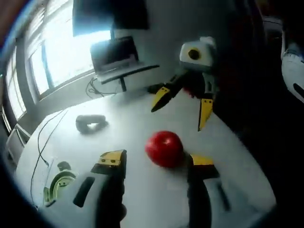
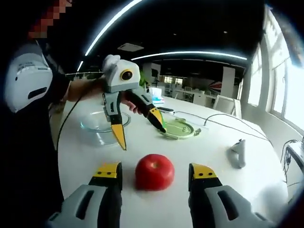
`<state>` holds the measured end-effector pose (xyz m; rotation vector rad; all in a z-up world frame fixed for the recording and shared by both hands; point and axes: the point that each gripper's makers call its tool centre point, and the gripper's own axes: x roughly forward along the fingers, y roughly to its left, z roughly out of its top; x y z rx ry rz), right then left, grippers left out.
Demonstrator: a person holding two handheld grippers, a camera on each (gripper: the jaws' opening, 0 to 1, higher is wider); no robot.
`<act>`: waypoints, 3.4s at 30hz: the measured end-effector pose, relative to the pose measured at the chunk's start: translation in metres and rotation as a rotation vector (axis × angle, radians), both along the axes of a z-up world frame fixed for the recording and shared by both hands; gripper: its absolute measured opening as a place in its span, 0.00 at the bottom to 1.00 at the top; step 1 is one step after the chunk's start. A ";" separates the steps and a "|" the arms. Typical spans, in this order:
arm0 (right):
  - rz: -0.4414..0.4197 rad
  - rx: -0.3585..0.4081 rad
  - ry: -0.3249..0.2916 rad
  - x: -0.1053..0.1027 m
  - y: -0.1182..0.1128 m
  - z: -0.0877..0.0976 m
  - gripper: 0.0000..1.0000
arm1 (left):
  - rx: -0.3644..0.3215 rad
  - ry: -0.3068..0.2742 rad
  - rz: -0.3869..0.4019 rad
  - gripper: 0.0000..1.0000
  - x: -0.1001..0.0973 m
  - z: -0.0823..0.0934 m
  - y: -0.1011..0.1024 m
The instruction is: Pick up the tomato from the tabletop place it into the food storage container close the lid and lock the latches
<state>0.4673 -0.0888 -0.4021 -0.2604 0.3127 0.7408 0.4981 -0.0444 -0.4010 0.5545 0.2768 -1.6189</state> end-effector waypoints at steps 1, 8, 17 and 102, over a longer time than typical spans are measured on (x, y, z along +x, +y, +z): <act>-0.001 -0.019 0.005 0.001 -0.002 -0.005 0.49 | 0.004 0.003 -0.003 0.45 0.000 -0.002 -0.002; 0.038 -0.061 0.047 -0.001 0.000 -0.025 0.48 | 0.055 0.035 -0.076 0.44 -0.009 -0.021 -0.010; 0.052 -0.050 0.070 0.008 0.002 -0.037 0.48 | 0.089 0.070 -0.081 0.40 -0.003 -0.039 -0.018; 0.388 0.011 -0.005 0.020 0.163 0.045 0.36 | 0.050 -0.019 0.198 0.28 -0.004 0.038 0.130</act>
